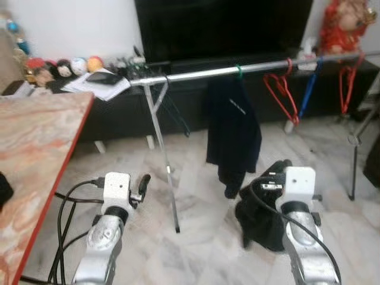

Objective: Hang hanger

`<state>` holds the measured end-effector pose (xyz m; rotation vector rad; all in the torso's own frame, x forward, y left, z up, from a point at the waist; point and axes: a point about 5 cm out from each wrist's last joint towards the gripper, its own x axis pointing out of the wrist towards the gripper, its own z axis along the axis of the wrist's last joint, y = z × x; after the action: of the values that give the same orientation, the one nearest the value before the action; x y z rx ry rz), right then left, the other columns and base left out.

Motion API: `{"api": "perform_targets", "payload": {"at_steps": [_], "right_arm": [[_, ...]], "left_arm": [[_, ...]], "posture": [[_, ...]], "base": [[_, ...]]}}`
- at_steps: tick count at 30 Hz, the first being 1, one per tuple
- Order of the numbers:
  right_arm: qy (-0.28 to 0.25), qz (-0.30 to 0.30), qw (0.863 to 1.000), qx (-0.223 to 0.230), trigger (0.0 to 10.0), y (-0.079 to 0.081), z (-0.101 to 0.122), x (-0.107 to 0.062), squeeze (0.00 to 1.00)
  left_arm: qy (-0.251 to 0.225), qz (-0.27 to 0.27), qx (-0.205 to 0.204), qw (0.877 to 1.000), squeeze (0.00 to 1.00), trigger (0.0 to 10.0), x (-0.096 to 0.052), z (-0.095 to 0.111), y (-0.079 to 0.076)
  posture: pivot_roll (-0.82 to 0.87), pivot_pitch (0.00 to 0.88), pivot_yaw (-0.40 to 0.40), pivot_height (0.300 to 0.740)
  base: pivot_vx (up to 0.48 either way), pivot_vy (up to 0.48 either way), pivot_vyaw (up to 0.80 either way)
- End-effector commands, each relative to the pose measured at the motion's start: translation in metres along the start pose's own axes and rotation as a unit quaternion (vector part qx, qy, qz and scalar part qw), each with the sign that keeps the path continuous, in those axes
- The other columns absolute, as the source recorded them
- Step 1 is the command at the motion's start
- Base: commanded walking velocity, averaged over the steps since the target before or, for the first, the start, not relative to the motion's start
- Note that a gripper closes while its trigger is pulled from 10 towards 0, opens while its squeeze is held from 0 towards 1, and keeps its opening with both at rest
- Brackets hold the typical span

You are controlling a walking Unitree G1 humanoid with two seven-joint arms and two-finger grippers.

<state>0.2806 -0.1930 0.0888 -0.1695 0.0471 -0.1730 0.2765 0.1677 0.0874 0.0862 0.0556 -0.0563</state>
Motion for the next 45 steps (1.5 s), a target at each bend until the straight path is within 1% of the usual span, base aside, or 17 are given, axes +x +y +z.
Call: {"api": "perform_targets", "payload": {"at_steps": [1, 2, 5, 6, 7, 11, 15, 16, 17, 20, 21, 25, 27, 28, 30, 35, 45], "right_arm": [[-0.004, 0.007, 1.0, 0.01, 10.0, 0.003, -0.003, 0.001, 0.0], [0.0, 0.013, 1.0, 0.014, 10.0, 0.004, -0.007, 0.001, 0.0], [0.021, 0.02, 1.0, 0.004, 10.0, 0.004, -0.02, 0.001, 0.0], [0.033, 0.018, 0.999, -0.001, 10.0, 0.003, -0.027, 0.0, 0.0], [0.055, 0.012, 0.998, -0.006, 10.0, 0.0, -0.04, -0.001, 0.0], [0.069, 0.008, 0.998, -0.014, 10.0, -0.004, -0.049, 0.001, 0.0], [0.052, 0.002, 0.999, -0.012, 10.0, -0.007, -0.04, 0.007, 0.0], [0.04, -0.002, 0.999, -0.007, 10.0, -0.008, -0.034, 0.01, 0.0], [0.036, -0.003, 0.999, -0.006, 10.0, -0.008, -0.033, 0.011, 0.0], [0.002, -0.002, 1.0, -0.003, 10.0, -0.006, -0.02, 0.015, 0.0], [-0.014, -0.001, 1.0, -0.003, 10.0, -0.005, -0.014, 0.015, 0.0], [-0.04, 0.0, 0.999, 0.005, 10.0, -0.003, -0.005, 0.012, 0.0], [-0.049, 0.019, 0.999, -0.008, 10.0, 0.005, -0.003, 0.008, 0.0], [-0.051, 0.023, 0.998, -0.011, 10.0, 0.006, -0.003, 0.007, 0.0], [-0.056, 0.03, 0.998, 0.006, 10.0, 0.01, -0.001, 0.004, 0.0], [-0.067, 0.041, 0.997, 0.017, 10.0, 0.014, 0.005, 0.001, 0.0], [-0.08, 0.039, 0.996, 0.018, 10.0, 0.014, 0.013, 0.008, 0.0]], "left_arm": [[0.009, 0.003, 0.009, 1.0, 0.0, 10.0, 0.0, -0.004, 0.001], [0.007, 0.002, 0.014, 1.0, 0.0, 10.0, 0.0, -0.004, 0.0], [0.006, 0.001, 0.022, 1.0, 0.0, 10.0, -0.001, -0.005, 0.0], [0.006, 0.004, 0.02, 1.0, 0.0, 10.0, -0.002, -0.006, 0.001], [0.003, 0.009, 0.018, 1.0, 0.0, 10.0, -0.003, -0.005, 0.003], [0.001, 0.013, 0.019, 1.0, 0.0, 10.0, -0.004, -0.003, 0.006], [0.001, 0.016, 0.025, 1.0, 0.0, 10.0, -0.003, -0.004, 0.008], [-0.001, 0.017, 0.025, 1.0, 0.0, 10.0, -0.003, -0.003, 0.009], [-0.002, 0.018, 0.025, 1.0, 0.0, 10.0, -0.003, -0.003, 0.009], [-0.005, 0.018, 0.027, 0.999, 0.0, 10.0, -0.003, -0.002, 0.009], [-0.006, 0.018, 0.027, 0.999, 0.0, 10.0, -0.003, -0.001, 0.009], [-0.006, 0.018, 0.022, 1.0, 0.0, 10.0, -0.003, -0.001, 0.008], [-0.005, 0.016, 0.021, 1.0, 0.0, 10.0, -0.002, -0.002, 0.007], [-0.005, 0.016, 0.022, 1.0, 0.0, 10.0, -0.002, -0.002, 0.007], [-0.006, 0.019, 0.021, 1.0, 0.0, 10.0, -0.001, -0.001, 0.008], [-0.008, 0.022, 0.019, 1.0, 0.0, 10.0, -0.001, -0.001, 0.009], [-0.008, 0.026, 0.016, 1.0, 0.0, 10.0, 0.001, -0.001, 0.008]], "posture": [[-0.1, 0.0, 0.002, 0.74], [-0.09, 0.0, -0.003, 0.74], [-0.09, 0.0, -0.006, 0.74], [-0.09, 0.0, -0.007, 0.74], [-0.08, 0.0, -0.007, 0.74], [-0.07, 0.0, -0.006, 0.74], [-0.07, 0.0, -0.002, 0.74], [-0.07, 0.0, 0.0, 0.74], [-0.07, 0.0, 0.0, 0.74], [-0.07, 0.0, 0.001, 0.74], [-0.07, 0.0, 0.002, 0.74], [-0.08, 0.0, 0.007, 0.74], [-0.08, 0.0, 0.008, 0.74], [-0.08, 0.0, 0.008, 0.74], [-0.08, 0.0, 0.006, 0.74], [-0.09, 0.0, 0.002, 0.74], [-0.08, 0.0, -0.007, 0.74]], "base": [[0.0, 0.0, 0.0], [0.0, 0.0, 0.0], [0.0, 0.0, 0.0], [0.0, 0.0, 0.0], [0.0, 0.0, 0.0], [0.0, 0.0, 0.0], [0.0, 0.0, 0.0], [0.0, 0.0, 0.0], [0.0, 0.0, 0.0], [0.0, 0.0, 0.0], [0.0, 0.0, 0.0], [0.0, 0.0, 0.0], [0.0, 0.0, 0.0], [0.0, 0.0, 0.0], [0.0, 0.0, 0.0], [0.0, 0.0, 0.0], [0.219, 0.0, 0.0]]}}
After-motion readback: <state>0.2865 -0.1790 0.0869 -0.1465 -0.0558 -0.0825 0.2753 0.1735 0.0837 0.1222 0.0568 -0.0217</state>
